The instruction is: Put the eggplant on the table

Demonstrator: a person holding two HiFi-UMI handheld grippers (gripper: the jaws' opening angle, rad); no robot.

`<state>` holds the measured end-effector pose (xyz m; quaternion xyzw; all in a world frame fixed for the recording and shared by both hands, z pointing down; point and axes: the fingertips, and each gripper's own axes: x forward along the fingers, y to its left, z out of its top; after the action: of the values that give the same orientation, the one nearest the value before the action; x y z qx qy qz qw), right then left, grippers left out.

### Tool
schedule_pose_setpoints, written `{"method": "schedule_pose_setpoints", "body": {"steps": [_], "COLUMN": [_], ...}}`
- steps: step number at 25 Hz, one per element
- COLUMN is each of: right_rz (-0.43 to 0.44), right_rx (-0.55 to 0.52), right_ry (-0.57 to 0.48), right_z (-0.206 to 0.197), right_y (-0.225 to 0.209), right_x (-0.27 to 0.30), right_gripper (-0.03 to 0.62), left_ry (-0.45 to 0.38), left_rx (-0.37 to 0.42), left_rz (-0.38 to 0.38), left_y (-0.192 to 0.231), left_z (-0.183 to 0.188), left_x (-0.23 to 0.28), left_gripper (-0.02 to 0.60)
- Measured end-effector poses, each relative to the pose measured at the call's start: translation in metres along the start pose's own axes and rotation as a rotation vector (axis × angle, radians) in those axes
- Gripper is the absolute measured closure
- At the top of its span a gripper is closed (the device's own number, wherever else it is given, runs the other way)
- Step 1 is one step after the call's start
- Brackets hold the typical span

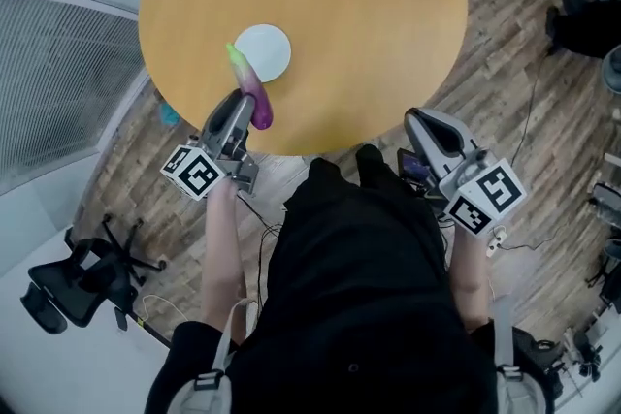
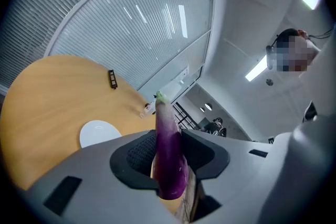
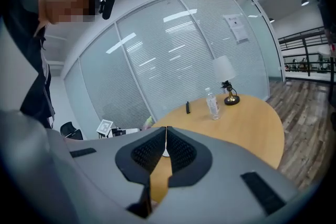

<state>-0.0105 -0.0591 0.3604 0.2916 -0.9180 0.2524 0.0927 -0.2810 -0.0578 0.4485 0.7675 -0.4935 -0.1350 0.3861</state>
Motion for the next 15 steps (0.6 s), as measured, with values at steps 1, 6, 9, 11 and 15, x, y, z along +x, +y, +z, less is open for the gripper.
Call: {"method": "schedule_pose_setpoints", "body": {"steps": [1, 6, 9, 11, 15], "right_rz": [-0.011, -0.062, -0.088, -0.102, -0.138], "right_rx": [0.006, 0.020, 0.031, 0.032, 0.040], "right_ry": [-0.005, -0.047, -0.075, -0.089, -0.104], "right_z": [0.000, 0.000, -0.001, -0.001, -0.004], "right_y": [0.000, -0.002, -0.002, -0.004, -0.008], "right_x": [-0.002, -0.013, -0.021, -0.026, -0.034], "right_gripper": [0.577, 0.577, 0.577, 0.577, 0.577], "left_ry": [0.012, 0.051, 0.106, 0.161, 0.267], "left_rx": [-0.023, -0.183, -0.109, -0.053, -0.039], "left_rz": [-0.008, 0.066, 0.113, 0.139, 0.181], "left_y": [0.004, 0.046, 0.062, 0.074, 0.095], "left_z": [-0.001, -0.022, -0.024, -0.027, -0.037], "left_x": [0.005, 0.011, 0.020, 0.031, 0.053], "left_gripper": [0.420, 0.420, 0.420, 0.420, 0.420]}}
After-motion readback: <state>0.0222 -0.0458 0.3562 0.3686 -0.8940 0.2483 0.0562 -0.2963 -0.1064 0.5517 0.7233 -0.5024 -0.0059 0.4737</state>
